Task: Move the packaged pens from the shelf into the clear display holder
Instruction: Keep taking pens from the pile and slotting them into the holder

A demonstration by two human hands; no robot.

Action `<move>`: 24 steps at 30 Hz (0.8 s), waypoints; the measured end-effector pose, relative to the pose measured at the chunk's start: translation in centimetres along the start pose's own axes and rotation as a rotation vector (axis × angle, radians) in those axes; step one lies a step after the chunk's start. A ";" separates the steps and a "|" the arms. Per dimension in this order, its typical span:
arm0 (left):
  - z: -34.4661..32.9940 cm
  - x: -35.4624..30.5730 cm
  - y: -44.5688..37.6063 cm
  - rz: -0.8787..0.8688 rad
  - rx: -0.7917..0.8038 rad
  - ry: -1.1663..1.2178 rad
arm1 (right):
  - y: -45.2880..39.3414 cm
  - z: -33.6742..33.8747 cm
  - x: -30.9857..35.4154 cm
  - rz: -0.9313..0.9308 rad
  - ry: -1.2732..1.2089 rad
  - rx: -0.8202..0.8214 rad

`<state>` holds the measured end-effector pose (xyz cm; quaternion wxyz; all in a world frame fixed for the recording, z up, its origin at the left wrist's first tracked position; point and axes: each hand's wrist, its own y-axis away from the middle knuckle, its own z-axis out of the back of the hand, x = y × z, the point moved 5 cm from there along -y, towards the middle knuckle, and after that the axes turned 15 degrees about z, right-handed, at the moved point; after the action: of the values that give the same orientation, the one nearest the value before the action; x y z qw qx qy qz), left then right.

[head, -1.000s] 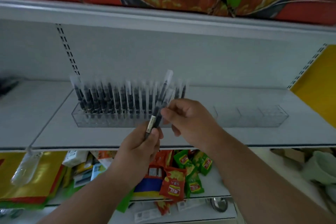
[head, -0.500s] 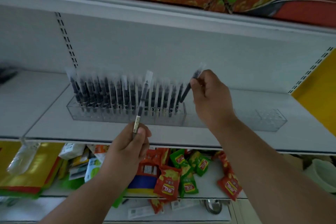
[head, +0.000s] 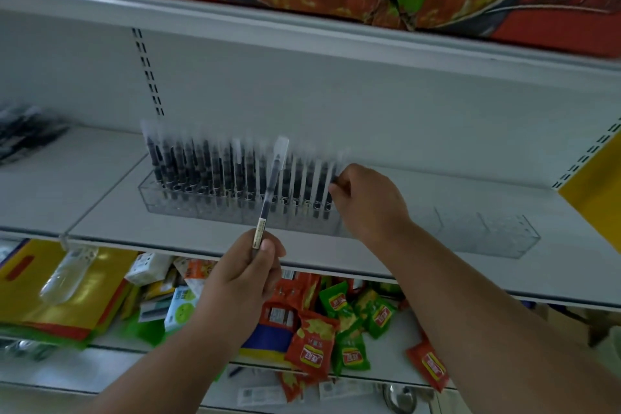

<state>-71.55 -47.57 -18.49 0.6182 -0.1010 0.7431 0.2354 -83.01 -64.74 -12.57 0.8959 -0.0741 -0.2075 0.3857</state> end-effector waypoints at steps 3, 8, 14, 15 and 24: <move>-0.1 -0.2 -0.4 -0.032 0.001 -0.048 | 1.3 1.6 0.4 -0.007 -0.112 -0.146; -0.4 -0.3 -0.8 -0.063 0.046 -0.121 | 2.5 1.5 4.3 0.089 -0.688 -0.171; 1.4 -0.7 0.2 -0.101 0.074 -0.366 | 1.7 -0.4 7.5 -0.055 -1.092 -0.107; 2.3 -0.9 0.3 -0.099 0.051 -0.403 | 1.5 -0.8 8.0 -0.056 -1.106 -0.109; 12.4 -3.8 -1.4 -0.139 -0.358 -0.749 | -2.2 -1.8 13.1 0.099 -0.864 -0.256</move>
<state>-59.28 -43.46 -16.66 0.8328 -0.1641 0.4056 0.3392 -72.70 -56.71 -9.47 0.6914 -0.0265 -0.6044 0.3950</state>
